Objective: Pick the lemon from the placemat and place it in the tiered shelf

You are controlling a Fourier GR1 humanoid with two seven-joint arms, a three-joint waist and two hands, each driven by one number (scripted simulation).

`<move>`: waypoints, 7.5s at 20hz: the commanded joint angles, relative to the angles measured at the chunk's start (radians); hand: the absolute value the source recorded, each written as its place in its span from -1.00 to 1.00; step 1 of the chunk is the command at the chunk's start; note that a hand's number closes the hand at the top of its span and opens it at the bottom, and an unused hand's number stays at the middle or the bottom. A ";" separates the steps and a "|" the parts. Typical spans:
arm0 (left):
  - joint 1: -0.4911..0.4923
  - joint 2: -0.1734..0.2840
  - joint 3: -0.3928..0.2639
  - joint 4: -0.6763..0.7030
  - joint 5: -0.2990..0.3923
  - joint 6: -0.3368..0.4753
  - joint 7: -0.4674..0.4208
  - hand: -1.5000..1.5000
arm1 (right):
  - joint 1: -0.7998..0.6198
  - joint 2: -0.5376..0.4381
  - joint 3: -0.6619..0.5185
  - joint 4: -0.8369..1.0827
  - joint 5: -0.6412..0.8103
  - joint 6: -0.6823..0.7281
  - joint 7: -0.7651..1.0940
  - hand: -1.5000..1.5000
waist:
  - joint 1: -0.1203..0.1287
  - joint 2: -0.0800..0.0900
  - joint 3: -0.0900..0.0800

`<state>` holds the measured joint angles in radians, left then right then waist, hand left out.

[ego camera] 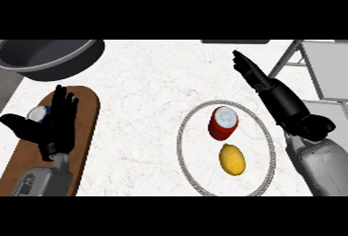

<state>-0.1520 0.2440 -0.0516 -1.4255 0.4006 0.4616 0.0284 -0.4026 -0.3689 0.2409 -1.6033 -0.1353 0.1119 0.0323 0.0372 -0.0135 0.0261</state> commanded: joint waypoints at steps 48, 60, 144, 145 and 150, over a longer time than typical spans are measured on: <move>0.125 0.094 -0.108 0.058 -0.081 -0.294 0.195 0.00 | 0.227 -0.048 0.217 -0.436 0.558 -0.118 1.221 -1.00 | -0.022 0.014 -0.027; 0.169 0.086 -0.072 0.072 -0.080 -0.321 0.174 0.00 | 0.249 0.077 0.293 -0.349 0.756 -0.100 1.300 -1.00 | -0.033 0.012 -0.027; 0.151 0.016 0.075 0.069 -0.197 -0.427 0.248 0.00 | -0.115 -0.405 -0.786 -0.524 0.038 0.343 0.933 1.00 | -0.041 0.009 -0.028; 0.137 -0.029 0.038 0.061 -0.223 -0.397 0.242 0.00 | -0.156 -0.444 -0.777 -0.541 0.000 0.345 1.011 1.00 | -0.044 0.008 -0.028; 0.127 -0.013 0.057 0.051 -0.212 -0.418 0.250 0.00 | -0.236 -0.581 -0.758 -0.242 0.045 0.369 0.831 1.00 | -0.023 0.016 -0.027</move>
<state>-0.0411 0.2409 0.0174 -1.3980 0.2029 0.0481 0.2796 -0.5548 -0.8557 -0.5153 -2.0230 -0.0909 0.4420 0.9023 0.0009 -0.0056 0.0015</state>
